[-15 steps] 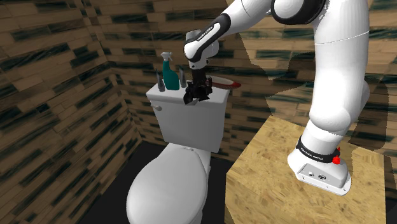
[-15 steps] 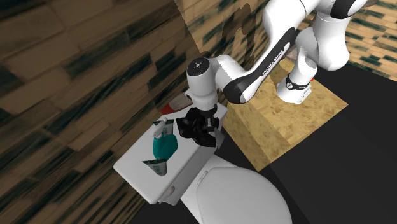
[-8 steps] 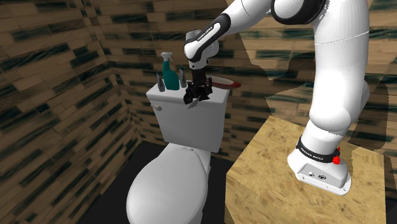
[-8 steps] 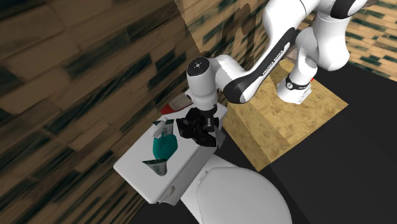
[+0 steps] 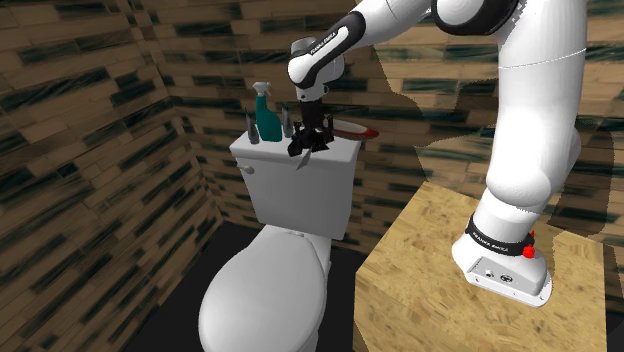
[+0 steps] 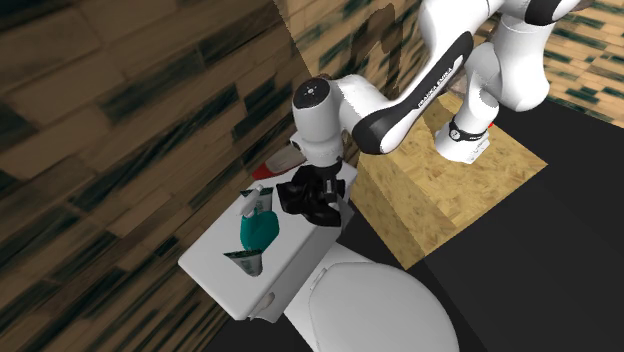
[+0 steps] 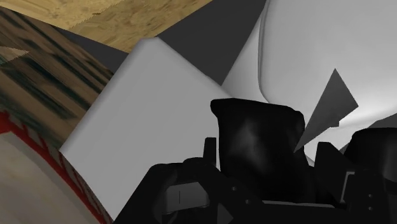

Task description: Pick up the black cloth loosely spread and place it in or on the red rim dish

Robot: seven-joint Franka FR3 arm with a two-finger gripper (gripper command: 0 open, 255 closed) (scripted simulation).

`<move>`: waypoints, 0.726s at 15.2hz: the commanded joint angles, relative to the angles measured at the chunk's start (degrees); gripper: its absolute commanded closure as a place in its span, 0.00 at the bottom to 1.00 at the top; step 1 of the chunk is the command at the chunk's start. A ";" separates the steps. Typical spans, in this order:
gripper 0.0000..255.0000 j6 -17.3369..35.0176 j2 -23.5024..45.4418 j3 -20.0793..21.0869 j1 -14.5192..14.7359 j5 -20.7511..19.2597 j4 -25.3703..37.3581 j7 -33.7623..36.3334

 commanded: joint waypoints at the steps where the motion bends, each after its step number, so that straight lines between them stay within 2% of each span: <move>1: 1.00 -1.34 -0.69 0.03 -0.01 0.04 0.65 0.09; 11: 1.00 -8.11 -3.54 0.09 -0.12 0.16 4.59 0.44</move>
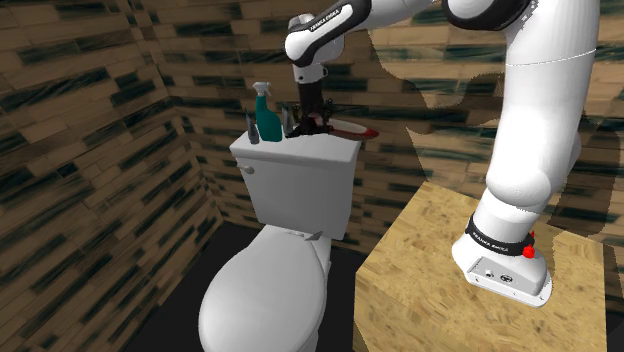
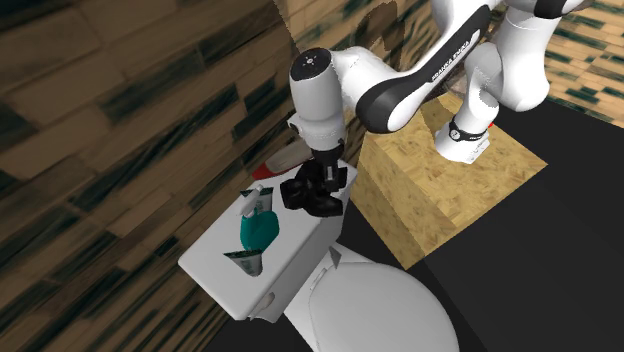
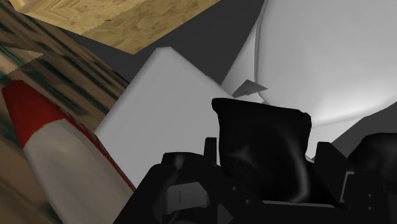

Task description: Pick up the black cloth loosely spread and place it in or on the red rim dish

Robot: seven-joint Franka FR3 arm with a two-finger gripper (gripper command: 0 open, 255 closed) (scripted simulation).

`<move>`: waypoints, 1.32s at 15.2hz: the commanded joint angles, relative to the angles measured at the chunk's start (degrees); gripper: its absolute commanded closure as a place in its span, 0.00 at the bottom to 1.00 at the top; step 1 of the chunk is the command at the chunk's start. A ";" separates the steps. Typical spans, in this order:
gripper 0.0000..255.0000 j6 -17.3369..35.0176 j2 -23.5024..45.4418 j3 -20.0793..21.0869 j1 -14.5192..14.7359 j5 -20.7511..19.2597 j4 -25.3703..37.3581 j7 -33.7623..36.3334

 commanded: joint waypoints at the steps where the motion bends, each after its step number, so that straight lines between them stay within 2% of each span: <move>1: 1.00 -1.30 -0.60 0.03 0.01 0.04 0.69 0.12; 6: 1.00 -4.83 -1.57 0.05 -0.03 0.08 3.25 0.33; 8: 1.00 -4.32 -1.57 0.09 0.03 0.09 2.79 0.38; 9: 0.00 -4.32 -1.57 0.09 0.03 0.09 2.79 0.38; 16: 0.00 9.33 -4.63 0.42 0.61 0.21 -13.62 0.93; 20: 0.00 12.27 -3.57 0.48 0.75 0.20 -15.50 0.95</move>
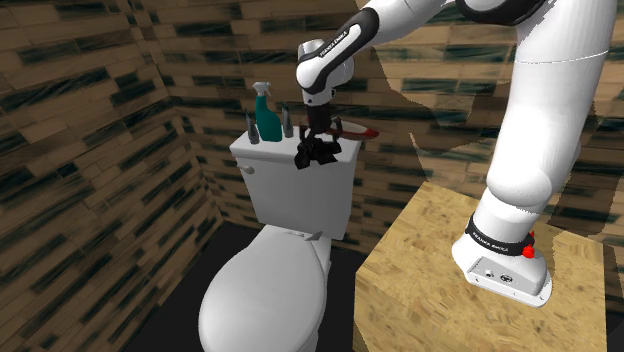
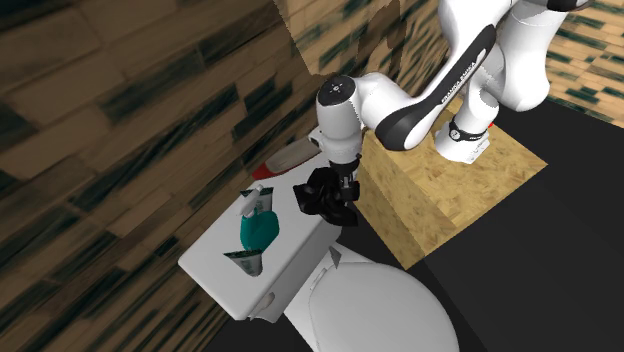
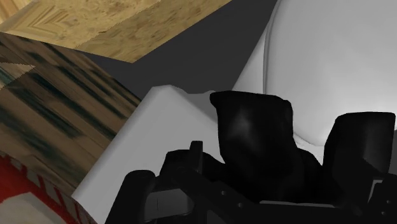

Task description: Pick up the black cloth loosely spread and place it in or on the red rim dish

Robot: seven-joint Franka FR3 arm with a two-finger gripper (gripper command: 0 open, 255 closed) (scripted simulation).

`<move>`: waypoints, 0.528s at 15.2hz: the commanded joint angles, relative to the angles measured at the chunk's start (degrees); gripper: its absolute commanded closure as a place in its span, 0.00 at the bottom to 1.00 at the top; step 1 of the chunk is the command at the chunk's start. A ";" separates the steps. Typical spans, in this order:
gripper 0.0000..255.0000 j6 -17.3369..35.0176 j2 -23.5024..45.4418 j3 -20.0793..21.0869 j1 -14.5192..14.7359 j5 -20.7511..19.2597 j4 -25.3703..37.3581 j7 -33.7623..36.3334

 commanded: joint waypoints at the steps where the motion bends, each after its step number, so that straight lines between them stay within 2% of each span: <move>1: 0.00 1.68 0.50 0.05 0.10 0.00 -1.13 0.05; 4: 0.00 3.56 1.30 0.08 0.19 -0.01 -2.22 0.07; 8: 0.00 3.56 1.31 0.08 0.19 -0.02 -2.20 0.08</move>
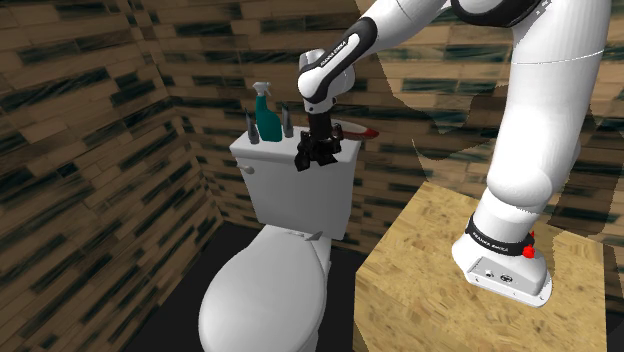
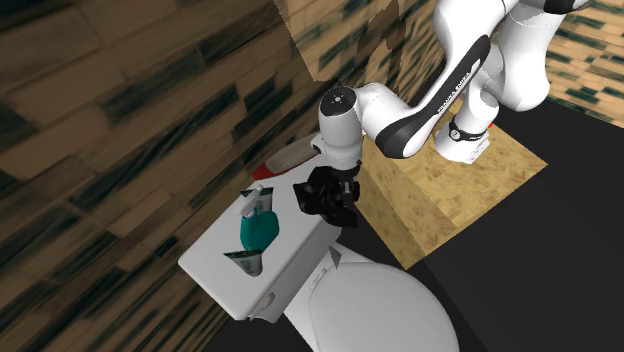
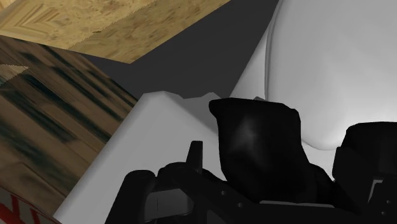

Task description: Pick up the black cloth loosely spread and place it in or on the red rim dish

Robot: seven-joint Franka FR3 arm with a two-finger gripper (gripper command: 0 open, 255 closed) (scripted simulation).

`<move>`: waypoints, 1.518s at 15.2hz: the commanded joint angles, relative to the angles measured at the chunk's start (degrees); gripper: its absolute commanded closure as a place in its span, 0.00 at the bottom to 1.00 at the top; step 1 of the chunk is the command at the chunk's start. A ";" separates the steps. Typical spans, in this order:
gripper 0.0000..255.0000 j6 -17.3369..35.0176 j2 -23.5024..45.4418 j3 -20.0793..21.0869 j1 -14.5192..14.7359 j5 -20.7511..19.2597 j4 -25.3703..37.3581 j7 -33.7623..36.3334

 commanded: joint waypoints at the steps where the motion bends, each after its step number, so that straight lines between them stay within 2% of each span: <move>1: 0.00 0.03 0.00 0.00 0.00 0.00 -0.02 0.00; 3: 0.00 0.03 0.00 0.00 0.00 0.00 -0.02 0.00; 4: 1.00 0.03 0.01 0.00 0.00 0.00 -0.02 0.00; 13: 1.00 0.03 0.00 0.00 0.00 0.00 -0.02 0.00; 23: 1.00 -6.90 -4.01 0.05 -0.16 0.23 2.92 0.23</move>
